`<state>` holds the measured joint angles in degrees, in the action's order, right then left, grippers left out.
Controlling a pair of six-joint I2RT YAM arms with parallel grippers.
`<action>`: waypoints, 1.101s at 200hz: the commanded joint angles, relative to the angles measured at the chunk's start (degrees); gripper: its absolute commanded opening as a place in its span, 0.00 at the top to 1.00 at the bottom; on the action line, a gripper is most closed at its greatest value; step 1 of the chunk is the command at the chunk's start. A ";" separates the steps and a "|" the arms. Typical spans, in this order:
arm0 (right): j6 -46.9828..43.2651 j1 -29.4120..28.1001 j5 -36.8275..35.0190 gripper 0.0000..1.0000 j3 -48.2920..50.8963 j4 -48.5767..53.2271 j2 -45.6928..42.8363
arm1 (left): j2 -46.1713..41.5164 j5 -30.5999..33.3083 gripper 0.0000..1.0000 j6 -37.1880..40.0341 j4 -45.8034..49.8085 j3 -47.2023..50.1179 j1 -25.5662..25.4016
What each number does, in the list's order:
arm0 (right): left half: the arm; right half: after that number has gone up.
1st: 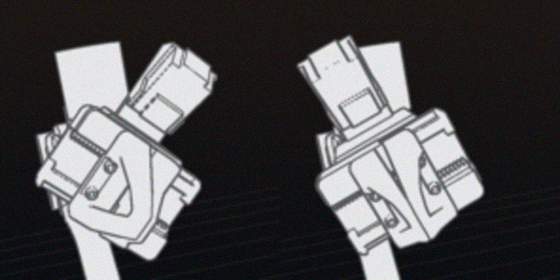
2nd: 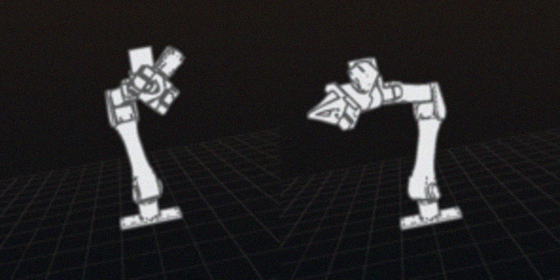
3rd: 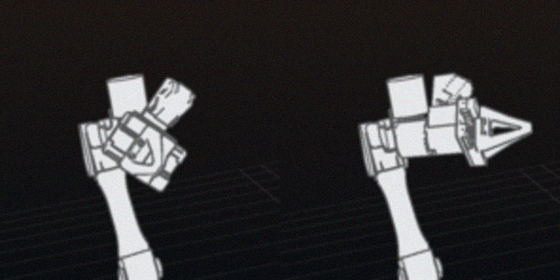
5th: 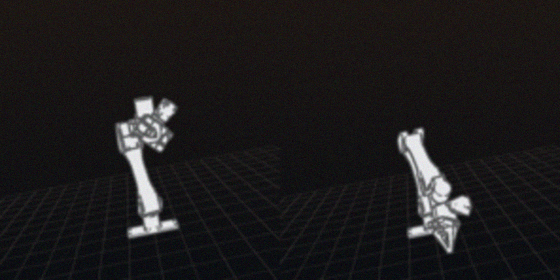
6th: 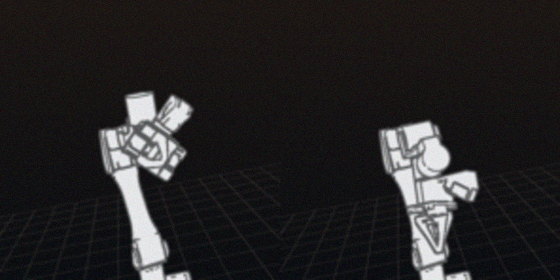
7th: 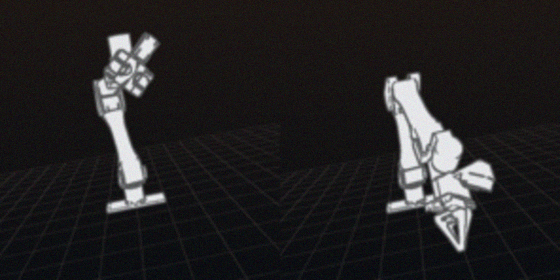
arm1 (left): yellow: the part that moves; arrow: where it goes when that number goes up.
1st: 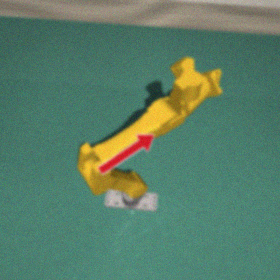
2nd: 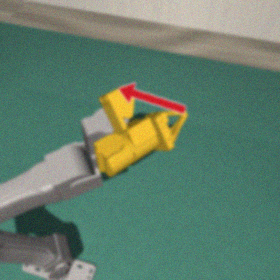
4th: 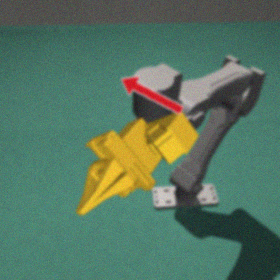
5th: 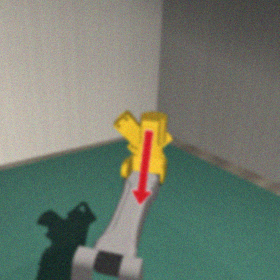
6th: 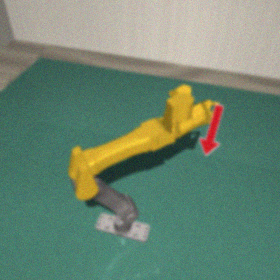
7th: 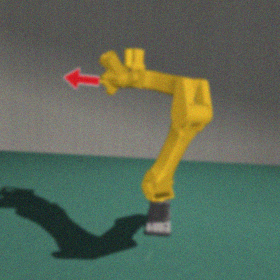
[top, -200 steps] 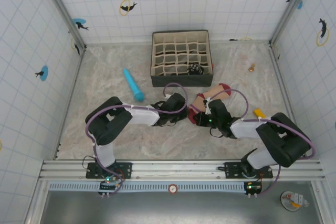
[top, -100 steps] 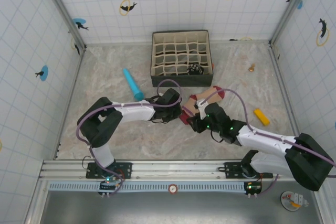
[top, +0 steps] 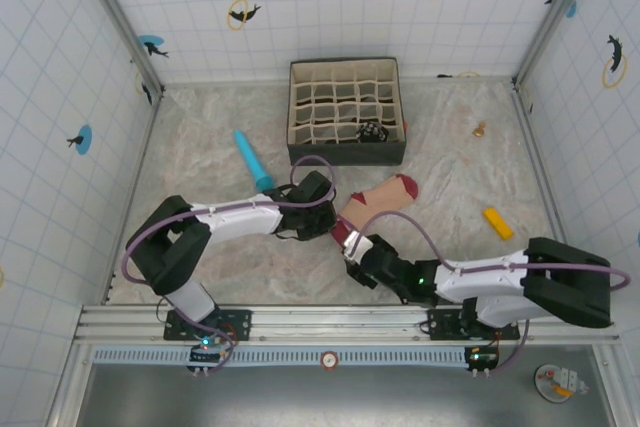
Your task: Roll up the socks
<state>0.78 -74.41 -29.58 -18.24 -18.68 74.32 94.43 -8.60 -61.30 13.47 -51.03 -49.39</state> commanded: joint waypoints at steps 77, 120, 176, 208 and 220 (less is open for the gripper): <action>-13.45 -4.19 -14.93 0.37 -5.61 -17.81 18.06 | -2.04 -1.72 1.00 1.96 3.14 1.11 0.25; -14.60 -4.01 -15.92 0.53 -7.50 -18.63 21.25 | -2.19 -1.99 1.00 2.10 3.01 1.53 0.25; -11.06 -3.14 -13.90 1.00 -7.57 -16.47 22.73 | -4.32 -0.99 1.00 0.90 0.33 4.20 0.42; -4.56 0.24 -3.62 1.00 -4.70 -15.15 19.56 | -6.43 -0.17 0.67 0.36 0.23 5.54 1.08; -2.58 1.62 -0.13 1.00 -4.06 -14.53 18.61 | -7.60 0.59 0.45 0.16 0.66 5.76 1.37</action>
<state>-8.19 -75.33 -37.06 -24.21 -34.81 95.35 89.95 -9.45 -60.64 13.23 -46.28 -48.82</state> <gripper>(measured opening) 0.091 0.386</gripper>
